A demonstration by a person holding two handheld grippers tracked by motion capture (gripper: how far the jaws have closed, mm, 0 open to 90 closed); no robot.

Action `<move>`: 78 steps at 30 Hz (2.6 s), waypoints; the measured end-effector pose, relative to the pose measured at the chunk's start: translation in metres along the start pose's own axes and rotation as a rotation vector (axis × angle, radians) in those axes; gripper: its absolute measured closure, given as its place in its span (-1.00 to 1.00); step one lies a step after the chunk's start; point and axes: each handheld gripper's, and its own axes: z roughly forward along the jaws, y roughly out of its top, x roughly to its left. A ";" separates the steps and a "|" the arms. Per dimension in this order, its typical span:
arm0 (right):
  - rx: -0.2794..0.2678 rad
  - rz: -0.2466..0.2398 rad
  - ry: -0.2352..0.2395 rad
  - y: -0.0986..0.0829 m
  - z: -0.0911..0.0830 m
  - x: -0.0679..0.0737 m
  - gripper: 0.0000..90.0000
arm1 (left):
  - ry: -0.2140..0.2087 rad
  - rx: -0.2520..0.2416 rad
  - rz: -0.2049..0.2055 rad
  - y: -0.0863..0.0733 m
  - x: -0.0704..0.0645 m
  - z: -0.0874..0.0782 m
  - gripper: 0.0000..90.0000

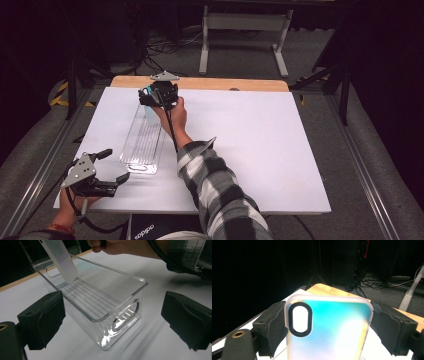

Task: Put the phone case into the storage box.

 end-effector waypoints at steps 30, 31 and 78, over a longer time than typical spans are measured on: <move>-0.044 0.030 -0.094 -0.011 0.004 -0.008 -0.69 | -0.044 0.007 -0.008 0.000 -0.002 0.007 -0.87; -0.045 0.032 -0.089 -0.011 0.004 -0.008 -0.68 | -0.046 0.014 -0.004 0.000 -0.002 0.007 -0.87; -0.124 -0.160 -0.071 -0.012 -0.060 -0.014 -0.68 | -0.006 0.015 0.010 0.002 0.000 0.005 -0.87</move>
